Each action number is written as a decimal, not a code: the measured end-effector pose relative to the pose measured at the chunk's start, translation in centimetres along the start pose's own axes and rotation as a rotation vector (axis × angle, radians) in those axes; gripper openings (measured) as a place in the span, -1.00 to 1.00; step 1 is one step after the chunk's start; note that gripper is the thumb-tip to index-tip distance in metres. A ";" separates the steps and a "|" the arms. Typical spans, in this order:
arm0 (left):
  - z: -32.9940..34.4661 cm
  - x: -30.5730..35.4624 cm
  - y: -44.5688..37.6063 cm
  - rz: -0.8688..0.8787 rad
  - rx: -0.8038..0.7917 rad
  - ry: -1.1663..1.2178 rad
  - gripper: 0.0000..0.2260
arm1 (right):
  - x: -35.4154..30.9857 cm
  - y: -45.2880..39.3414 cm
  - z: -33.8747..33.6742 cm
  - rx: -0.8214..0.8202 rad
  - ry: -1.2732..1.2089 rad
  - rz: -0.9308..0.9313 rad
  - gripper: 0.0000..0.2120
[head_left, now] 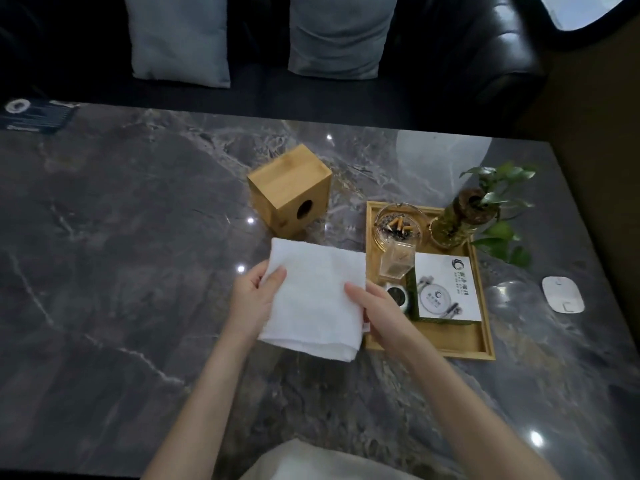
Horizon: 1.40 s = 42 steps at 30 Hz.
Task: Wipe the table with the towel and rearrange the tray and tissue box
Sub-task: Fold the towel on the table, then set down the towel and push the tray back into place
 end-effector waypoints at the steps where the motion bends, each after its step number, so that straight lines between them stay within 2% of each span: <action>1: -0.2 -0.8 -0.5 0.006 0.006 -0.046 -0.88 | -0.1 -0.2 -0.2 0.014 0.064 -0.004 -0.74; 4: -0.5 -3.6 -2.1 0.005 0.021 -0.147 -0.85 | -0.2 -1.1 -0.3 0.054 0.275 -0.031 -0.77; 8: -0.3 -6.5 -3.5 -0.064 0.006 -0.275 -0.81 | -1.1 -2.1 -0.9 0.209 0.588 -0.165 -0.79; 12: -0.7 -7.9 -3.6 -0.117 0.030 -0.423 -0.67 | -0.4 -2.5 -1.0 0.237 0.714 -0.143 -0.68; 16: -1.1 -7.7 -2.7 -0.095 0.122 -0.525 -0.61 | -0.1 -2.1 -0.7 0.266 0.737 -0.163 -0.47; 18: -1.2 -7.3 -2.0 -0.042 0.176 -0.587 -0.57 | 0.0 -1.8 -0.5 0.317 0.869 -0.179 -0.42; 20: -1.0 -7.2 -1.1 0.010 0.192 -0.648 -0.56 | -0.1 -1.4 0.2 0.380 1.134 -0.234 -0.48; 25: -0.1 -8.1 -0.5 0.033 0.137 -0.996 -0.53 | 0.7 -0.5 2.2 0.468 1.468 -0.396 -0.56; 28: 0.0 -8.1 -0.3 0.039 0.113 -1.148 -0.51 | 1.5 -0.4 2.9 0.430 1.684 -0.399 -0.57; 32: 0.2 -8.3 -0.8 -0.051 0.038 -1.128 -0.52 | 1.7 -0.5 3.4 0.249 1.718 -0.387 -0.57; 35: 0.8 -6.2 -0.8 -0.058 0.090 -1.155 -0.62 | 0.2 0.0 3.0 0.152 1.574 -0.362 -0.63; 38: 3.8 -3.2 -0.5 0.079 0.093 -1.140 -0.68 | -2.5 1.9 1.2 0.202 1.378 -0.410 -0.75; 42: 9.2 -0.3 -0.1 0.279 0.024 -0.963 -0.72 | -6.6 5.9 -3.0 0.412 1.263 -0.600 -0.82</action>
Point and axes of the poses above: each hand's wrist, its own y-axis away from the middle knuckle, its own z-axis out of the palm, x = y × z, the point moved 10 cm from there along -y, towards the middle knuckle, and after that the axes turned 1 degree about y, right-handed, at the moved point
